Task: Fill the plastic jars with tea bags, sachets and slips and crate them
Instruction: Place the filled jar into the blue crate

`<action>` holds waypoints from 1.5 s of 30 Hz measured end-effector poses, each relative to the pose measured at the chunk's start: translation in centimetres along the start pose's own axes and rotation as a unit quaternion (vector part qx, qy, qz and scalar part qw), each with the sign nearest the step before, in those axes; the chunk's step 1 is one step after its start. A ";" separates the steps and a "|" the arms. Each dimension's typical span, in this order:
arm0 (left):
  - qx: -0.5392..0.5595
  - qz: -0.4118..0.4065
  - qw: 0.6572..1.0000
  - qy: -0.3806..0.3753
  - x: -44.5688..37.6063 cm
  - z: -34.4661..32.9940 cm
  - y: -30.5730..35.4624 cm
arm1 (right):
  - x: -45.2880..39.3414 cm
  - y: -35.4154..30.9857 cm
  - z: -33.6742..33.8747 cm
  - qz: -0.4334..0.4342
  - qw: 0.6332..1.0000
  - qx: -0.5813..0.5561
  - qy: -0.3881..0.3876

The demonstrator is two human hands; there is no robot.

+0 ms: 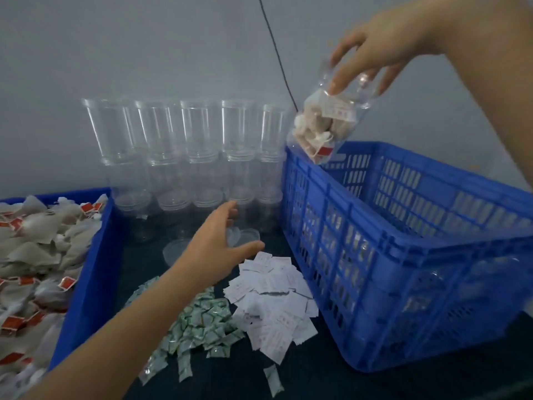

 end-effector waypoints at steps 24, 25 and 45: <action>-0.115 -0.025 0.992 -0.044 -4.5 -4.9 -2.4 | 6.6 25.4 -17.4 -0.269 0.833 0.107 -0.471; -0.118 -0.025 0.992 -0.047 -4.5 -5.0 -2.3 | 6.8 25.1 -17.7 -0.264 0.820 0.116 -0.495; -0.144 -0.027 0.986 -0.084 -3.9 -6.1 -2.3 | 8.3 23.5 -16.0 -0.270 0.743 0.123 -0.600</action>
Point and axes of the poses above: each hand's wrist, its own x-axis away from the middle knuckle, its own z-axis out of the back of the hand, y = z × x, the point moved 3 cm from there along -x, towards the middle knuckle, and after that the axes turned 12 degrees about z, right-handed, at the moved point
